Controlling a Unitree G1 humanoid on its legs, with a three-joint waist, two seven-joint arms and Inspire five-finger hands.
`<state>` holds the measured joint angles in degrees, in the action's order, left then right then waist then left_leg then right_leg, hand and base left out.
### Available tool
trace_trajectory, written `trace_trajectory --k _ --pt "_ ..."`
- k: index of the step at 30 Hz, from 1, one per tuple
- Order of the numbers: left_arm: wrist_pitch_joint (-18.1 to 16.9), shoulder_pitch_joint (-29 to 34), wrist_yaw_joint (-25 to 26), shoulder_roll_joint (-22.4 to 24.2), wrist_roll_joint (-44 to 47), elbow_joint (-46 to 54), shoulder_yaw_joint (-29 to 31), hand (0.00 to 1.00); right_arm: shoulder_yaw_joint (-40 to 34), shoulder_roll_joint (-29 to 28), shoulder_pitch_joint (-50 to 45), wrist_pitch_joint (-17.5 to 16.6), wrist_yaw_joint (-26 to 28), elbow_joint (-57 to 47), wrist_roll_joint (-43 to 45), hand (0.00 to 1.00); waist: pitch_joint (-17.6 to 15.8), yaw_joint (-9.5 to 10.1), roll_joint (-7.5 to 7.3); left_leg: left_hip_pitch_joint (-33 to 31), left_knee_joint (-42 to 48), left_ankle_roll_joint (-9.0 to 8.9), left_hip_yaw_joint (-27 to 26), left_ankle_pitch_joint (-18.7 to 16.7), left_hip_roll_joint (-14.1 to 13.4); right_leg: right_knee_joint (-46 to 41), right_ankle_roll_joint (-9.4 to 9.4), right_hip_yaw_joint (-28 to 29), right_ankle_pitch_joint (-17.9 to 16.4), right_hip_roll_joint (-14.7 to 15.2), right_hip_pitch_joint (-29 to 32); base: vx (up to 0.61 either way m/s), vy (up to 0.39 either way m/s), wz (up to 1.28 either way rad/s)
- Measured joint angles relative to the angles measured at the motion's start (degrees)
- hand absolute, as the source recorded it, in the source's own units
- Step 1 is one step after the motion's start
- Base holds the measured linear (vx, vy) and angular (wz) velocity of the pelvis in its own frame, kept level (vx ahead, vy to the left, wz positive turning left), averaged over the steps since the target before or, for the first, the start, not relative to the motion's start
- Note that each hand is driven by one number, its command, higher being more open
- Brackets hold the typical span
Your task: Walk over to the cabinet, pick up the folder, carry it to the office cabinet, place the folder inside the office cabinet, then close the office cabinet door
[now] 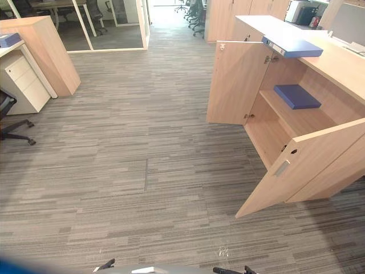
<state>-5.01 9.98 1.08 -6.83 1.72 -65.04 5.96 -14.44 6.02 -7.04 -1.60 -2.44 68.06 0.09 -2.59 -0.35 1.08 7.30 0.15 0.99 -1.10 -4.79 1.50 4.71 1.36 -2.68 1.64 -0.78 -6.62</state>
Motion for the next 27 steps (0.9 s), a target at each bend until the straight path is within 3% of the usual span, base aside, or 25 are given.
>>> trace_trajectory --k 13,27 --pt "-0.82 -0.26 -1.37 -0.38 1.58 0.05 -1.15 1.00 -0.09 -0.08 1.22 0.00 0.01 0.25 0.02 1.00 -1.17 0.03 -0.10 0.83 -0.80 -0.12 -0.20 0.04 -0.06 0.13 0.97 -0.24 -0.03 -0.05 -0.32 0.00 0.000 -0.01" --pt "-2.48 -0.33 2.10 -0.86 -1.05 0.74 -2.53 1.00 0.40 -0.55 1.21 -1.24 -2.03 0.23 -0.07 1.00 -1.74 0.02 -0.94 0.49 -1.76 -0.37 -0.27 0.52 -0.03 0.13 0.95 -0.41 0.04 -0.06 0.48 0.00 0.000 0.00"
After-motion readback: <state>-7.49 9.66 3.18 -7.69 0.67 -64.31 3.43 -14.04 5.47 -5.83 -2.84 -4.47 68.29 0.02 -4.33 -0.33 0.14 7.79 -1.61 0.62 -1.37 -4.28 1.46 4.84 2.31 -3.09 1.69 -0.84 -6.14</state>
